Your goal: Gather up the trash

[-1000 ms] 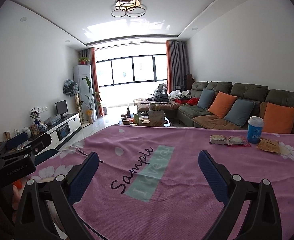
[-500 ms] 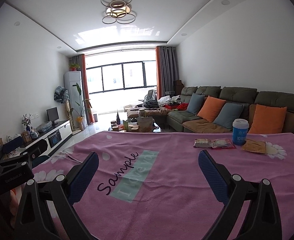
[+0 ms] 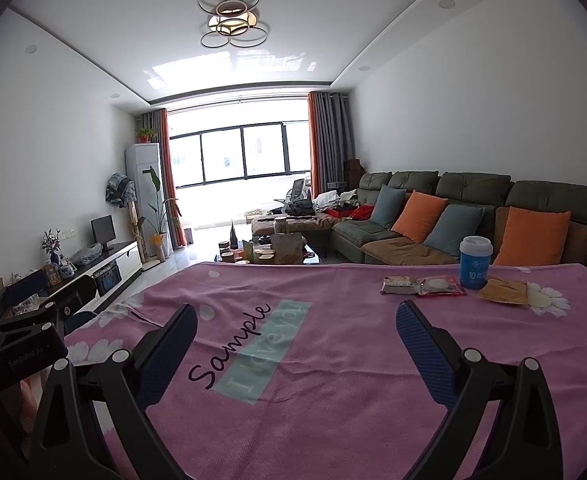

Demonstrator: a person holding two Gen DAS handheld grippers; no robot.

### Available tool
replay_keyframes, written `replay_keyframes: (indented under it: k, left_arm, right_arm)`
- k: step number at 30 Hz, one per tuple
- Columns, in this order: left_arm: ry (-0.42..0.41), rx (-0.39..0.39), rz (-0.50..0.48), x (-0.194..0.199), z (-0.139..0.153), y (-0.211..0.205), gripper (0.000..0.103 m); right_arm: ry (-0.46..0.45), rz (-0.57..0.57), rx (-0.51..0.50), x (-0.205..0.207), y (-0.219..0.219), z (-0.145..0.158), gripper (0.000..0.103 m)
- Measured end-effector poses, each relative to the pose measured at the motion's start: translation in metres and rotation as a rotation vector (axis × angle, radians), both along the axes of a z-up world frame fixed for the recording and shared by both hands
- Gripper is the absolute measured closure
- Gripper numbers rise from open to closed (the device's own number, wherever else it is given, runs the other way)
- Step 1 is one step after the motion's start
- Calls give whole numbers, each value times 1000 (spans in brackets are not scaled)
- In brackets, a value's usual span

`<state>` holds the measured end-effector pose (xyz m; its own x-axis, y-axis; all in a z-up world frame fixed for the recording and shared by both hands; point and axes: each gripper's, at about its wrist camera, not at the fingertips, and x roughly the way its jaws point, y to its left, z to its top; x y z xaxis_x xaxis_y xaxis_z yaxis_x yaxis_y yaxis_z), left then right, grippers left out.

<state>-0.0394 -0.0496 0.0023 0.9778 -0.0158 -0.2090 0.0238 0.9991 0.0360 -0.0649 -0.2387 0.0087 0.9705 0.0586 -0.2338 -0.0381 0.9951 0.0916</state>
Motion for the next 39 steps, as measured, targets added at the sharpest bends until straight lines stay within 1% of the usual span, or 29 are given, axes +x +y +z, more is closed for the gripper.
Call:
replay_keyframes:
  k: [39]
  left_arm:
    - [-9,-7,13,1,0,-1,6]
  right_arm:
    - [-17,-14,4,-1,2,1,7]
